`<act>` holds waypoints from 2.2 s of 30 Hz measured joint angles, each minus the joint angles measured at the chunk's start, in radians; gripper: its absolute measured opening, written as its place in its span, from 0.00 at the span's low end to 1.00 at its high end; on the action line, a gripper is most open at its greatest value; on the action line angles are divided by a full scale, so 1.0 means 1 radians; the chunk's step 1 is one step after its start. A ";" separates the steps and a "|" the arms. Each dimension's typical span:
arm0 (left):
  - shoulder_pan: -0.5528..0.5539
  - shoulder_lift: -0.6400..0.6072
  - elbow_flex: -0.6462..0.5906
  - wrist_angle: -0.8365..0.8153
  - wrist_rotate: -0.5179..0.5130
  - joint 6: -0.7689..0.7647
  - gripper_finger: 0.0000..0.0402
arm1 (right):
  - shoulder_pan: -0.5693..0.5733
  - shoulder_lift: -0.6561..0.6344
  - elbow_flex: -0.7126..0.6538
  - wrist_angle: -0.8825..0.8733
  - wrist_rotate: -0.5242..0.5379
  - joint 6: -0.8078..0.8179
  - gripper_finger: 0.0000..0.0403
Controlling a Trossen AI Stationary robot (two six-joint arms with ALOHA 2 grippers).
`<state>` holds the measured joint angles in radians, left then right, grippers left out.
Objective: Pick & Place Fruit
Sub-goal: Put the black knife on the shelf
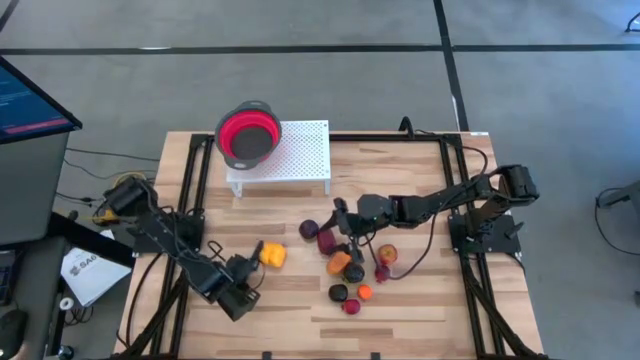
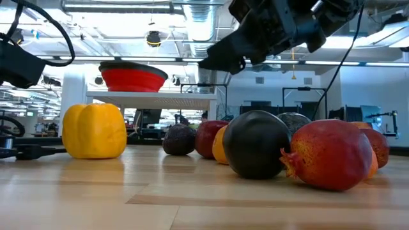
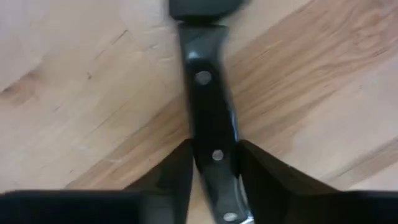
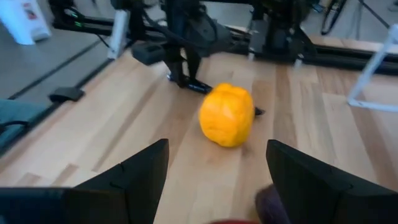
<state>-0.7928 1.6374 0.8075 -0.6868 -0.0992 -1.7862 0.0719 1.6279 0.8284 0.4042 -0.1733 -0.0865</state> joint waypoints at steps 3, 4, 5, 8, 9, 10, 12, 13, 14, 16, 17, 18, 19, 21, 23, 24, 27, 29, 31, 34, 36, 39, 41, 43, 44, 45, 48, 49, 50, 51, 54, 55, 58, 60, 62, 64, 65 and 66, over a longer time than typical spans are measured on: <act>-0.018 -0.043 -0.005 -0.012 0.014 -0.021 0.20 | 0.000 -0.015 -0.001 -0.038 0.038 0.000 0.66; -0.027 -0.070 -0.006 -0.039 0.043 -0.041 0.20 | 0.000 -0.023 -0.002 -0.045 0.050 0.000 0.66; -0.040 -0.107 -0.006 -0.080 0.052 -0.062 0.20 | 0.000 -0.029 0.001 -0.049 0.066 0.000 0.66; -0.080 -0.217 -0.005 -0.177 0.039 -0.147 0.20 | 0.000 -0.059 -0.002 -0.120 0.115 0.000 0.66; -0.093 -0.257 -0.005 -0.213 0.023 -0.178 0.20 | 0.000 -0.064 -0.001 -0.125 0.132 -0.001 0.66; -0.108 -0.296 -0.005 -0.238 0.002 -0.207 0.20 | 0.000 -0.072 0.000 -0.139 0.146 -0.001 0.66; -0.130 -0.367 -0.005 -0.247 -0.059 -0.233 0.20 | -0.001 -0.075 0.000 -0.153 0.157 -0.001 0.66; -0.136 -0.400 -0.005 -0.244 -0.109 -0.228 0.20 | -0.001 -0.066 0.000 -0.146 0.159 -0.001 0.66; -0.139 -0.433 -0.005 -0.236 -0.171 -0.208 0.20 | -0.001 -0.054 -0.001 -0.137 0.159 -0.002 0.66; -0.135 -0.479 -0.005 -0.197 -0.335 -0.133 0.20 | 0.000 -0.030 -0.024 -0.095 0.159 -0.001 0.66; -0.133 -0.495 -0.005 -0.172 -0.422 -0.080 0.20 | 0.000 -0.010 -0.042 -0.040 0.159 0.005 0.66; -0.127 -0.509 -0.005 -0.139 -0.505 -0.024 0.20 | 0.000 0.005 -0.067 0.013 0.159 0.018 0.66; -0.117 -0.519 -0.005 -0.100 -0.571 0.041 0.20 | -0.003 0.015 -0.095 0.058 0.158 0.037 0.66; -0.087 -0.526 -0.004 -0.011 -0.657 0.189 0.21 | -0.009 0.034 -0.141 0.187 0.155 0.077 0.66; -0.041 -0.522 -0.004 0.085 -0.694 0.356 0.22 | -0.015 0.050 -0.181 0.330 0.149 0.111 0.66; -0.013 -0.513 -0.004 0.149 -0.703 0.452 0.22 | -0.017 0.050 -0.203 0.384 0.141 0.124 0.66; 0.077 -0.479 -0.004 0.340 -0.695 0.752 0.22 | -0.017 0.076 -0.212 0.546 0.077 0.147 0.66; 0.143 -0.452 -0.004 0.479 -0.668 0.944 0.22 | -0.017 0.080 -0.212 0.608 0.014 0.161 0.66; 0.204 -0.427 -0.004 0.601 -0.629 1.117 0.22 | -0.017 0.099 -0.181 0.667 -0.041 0.163 0.66; 0.288 -0.392 -0.003 0.760 -0.565 1.338 0.23 | -0.006 0.122 -0.152 0.712 -0.069 0.171 0.66; 0.334 -0.373 -0.003 0.821 -0.513 1.449 0.23 | 0.001 0.139 -0.111 0.772 -0.066 0.171 0.66; 0.393 -0.353 -0.003 0.896 -0.429 1.551 0.23 | -0.002 0.147 -0.072 0.796 -0.065 0.207 0.66; 0.420 -0.345 -0.003 0.912 -0.386 1.576 0.23 | -0.012 0.151 -0.043 0.807 -0.062 0.225 0.66; 0.437 -0.344 -0.003 0.912 -0.363 1.582 0.23 | -0.024 0.146 -0.032 0.799 -0.058 0.246 0.66; 0.441 -0.344 -0.003 0.913 -0.356 1.588 0.23 | -0.029 0.142 -0.029 0.798 -0.063 0.251 0.66; 0.442 -0.344 -0.003 0.914 -0.352 1.594 0.23 | -0.033 0.139 -0.024 0.800 -0.066 0.252 0.66; 0.441 -0.344 -0.003 0.915 -0.349 1.621 0.23 | -0.040 0.137 -0.017 0.803 -0.070 0.253 0.63; 0.441 -0.344 -0.004 0.916 -0.348 1.623 0.23 | -0.040 0.138 -0.013 0.800 -0.073 0.253 0.61; 0.441 -0.345 -0.004 0.918 -0.349 1.625 0.23 | -0.040 0.138 -0.008 0.799 -0.077 0.254 0.59; 0.441 -0.346 -0.004 0.922 -0.350 1.625 0.23 | -0.039 0.138 -0.001 0.799 -0.086 0.254 0.55; 0.441 -0.346 -0.003 0.922 -0.350 1.625 0.24 | -0.039 0.138 0.019 0.797 -0.110 0.254 0.43; 0.441 -0.346 -0.003 0.922 -0.353 1.625 0.25 | -0.039 0.138 0.026 0.794 -0.118 0.254 0.38; 0.442 -0.346 -0.003 0.915 -0.356 1.625 0.29 | -0.039 0.138 0.052 0.738 -0.122 0.257 0.23; 0.441 -0.346 -0.004 0.912 -0.356 1.627 0.33 | -0.040 0.138 0.067 0.682 -0.122 0.256 0.20; 0.442 -0.346 -0.004 0.913 -0.356 1.630 0.36 | -0.041 0.138 0.079 0.638 -0.122 0.256 0.20; 0.442 -0.346 -0.004 0.902 -0.355 1.631 0.41 | -0.042 0.122 0.087 0.583 -0.114 0.256 0.20; 0.441 -0.346 -0.004 0.893 -0.355 1.633 0.44 | -0.045 0.101 0.088 0.540 -0.105 0.256 0.20; 0.442 -0.350 -0.002 0.876 -0.359 1.638 0.48 | -0.046 0.082 0.095 0.491 -0.080 0.256 0.20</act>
<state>-0.3511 1.2876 0.8055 0.1895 -0.4586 -0.1478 0.0258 1.7103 0.9237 0.8948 -0.2530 0.1692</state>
